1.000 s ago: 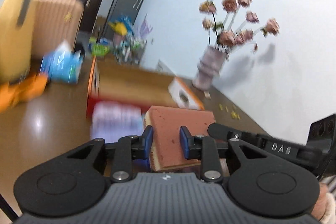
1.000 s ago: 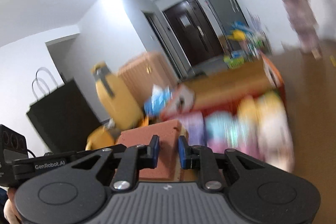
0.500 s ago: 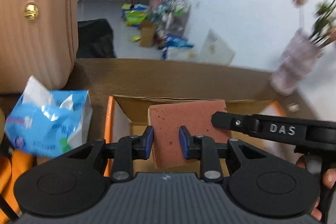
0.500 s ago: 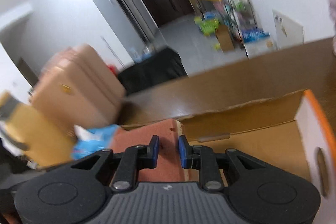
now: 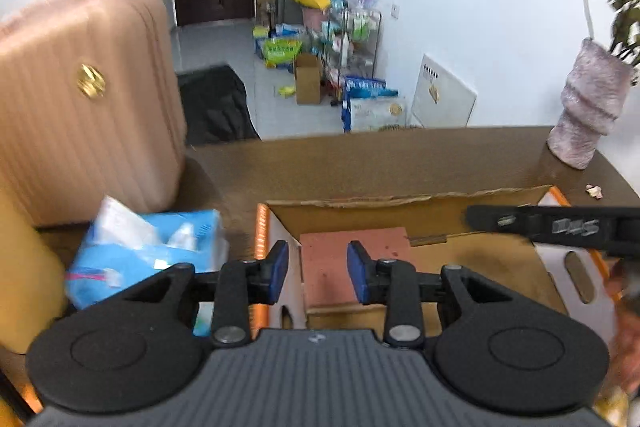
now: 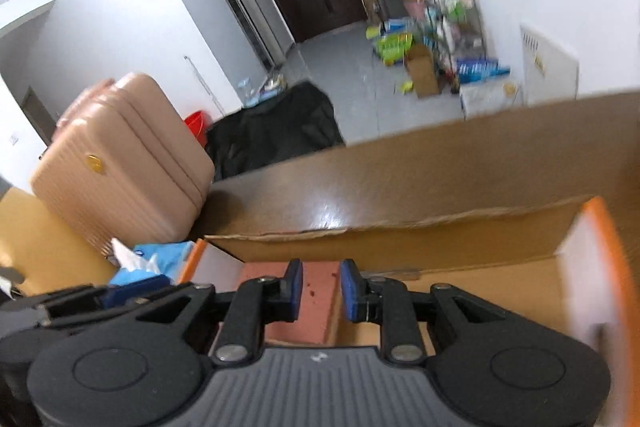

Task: Organize soft objects
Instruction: 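Withdraw both tools from the box back toward the soft items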

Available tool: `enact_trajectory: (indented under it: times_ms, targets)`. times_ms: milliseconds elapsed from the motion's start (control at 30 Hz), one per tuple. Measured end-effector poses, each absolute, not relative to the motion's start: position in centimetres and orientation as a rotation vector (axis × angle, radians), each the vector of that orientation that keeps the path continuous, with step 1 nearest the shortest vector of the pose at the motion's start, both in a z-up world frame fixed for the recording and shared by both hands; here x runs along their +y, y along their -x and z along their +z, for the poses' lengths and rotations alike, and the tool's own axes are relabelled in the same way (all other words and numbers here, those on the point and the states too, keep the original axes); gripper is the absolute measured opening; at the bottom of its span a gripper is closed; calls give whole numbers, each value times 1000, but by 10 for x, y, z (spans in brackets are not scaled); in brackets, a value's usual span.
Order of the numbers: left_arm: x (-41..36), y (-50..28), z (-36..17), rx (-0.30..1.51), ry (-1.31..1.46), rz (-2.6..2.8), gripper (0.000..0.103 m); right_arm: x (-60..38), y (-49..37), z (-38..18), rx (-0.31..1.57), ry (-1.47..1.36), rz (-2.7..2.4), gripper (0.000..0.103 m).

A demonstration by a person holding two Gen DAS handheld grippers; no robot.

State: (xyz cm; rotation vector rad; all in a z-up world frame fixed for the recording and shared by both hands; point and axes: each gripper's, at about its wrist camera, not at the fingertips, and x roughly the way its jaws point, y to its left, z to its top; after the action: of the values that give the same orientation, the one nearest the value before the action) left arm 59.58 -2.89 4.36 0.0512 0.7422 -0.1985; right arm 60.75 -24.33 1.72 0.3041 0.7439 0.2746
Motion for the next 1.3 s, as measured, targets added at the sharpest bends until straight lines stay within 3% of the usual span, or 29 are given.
enact_trajectory:
  times_ms: [133, 200, 233, 433, 567, 667, 867, 1067, 1300]
  targets:
    - [-4, -546, 97, 635, -87, -163, 56, -280, -548, 76, 633, -206, 220, 25]
    - [8, -519, 126, 548, -111, -113, 71, -303, -513, 105, 551, -221, 181, 48]
    - [14, -505, 142, 500, -118, -92, 73, -313, -499, 118, 527, -242, 167, 54]
    - [21, -426, 227, 362, -77, -54, 81, -336, -402, 201, 396, -232, 129, 58]
    - [11, -364, 261, 270, -128, -81, 85, -328, -338, 248, 306, -129, 138, 70]
    - [7, -331, 274, 262, -92, -97, 87, -329, -299, 267, 267, -147, 140, 73]
    - [7, -262, 223, 225, -113, -129, 93, -326, -224, 231, 248, -169, 207, 75]
    - [8, -167, 114, 131, -167, -176, 96, -309, -134, 123, 229, -165, 261, 76]
    - [14, -101, 16, 202, -100, -194, 98, -271, -63, 14, 266, -117, 199, 77]
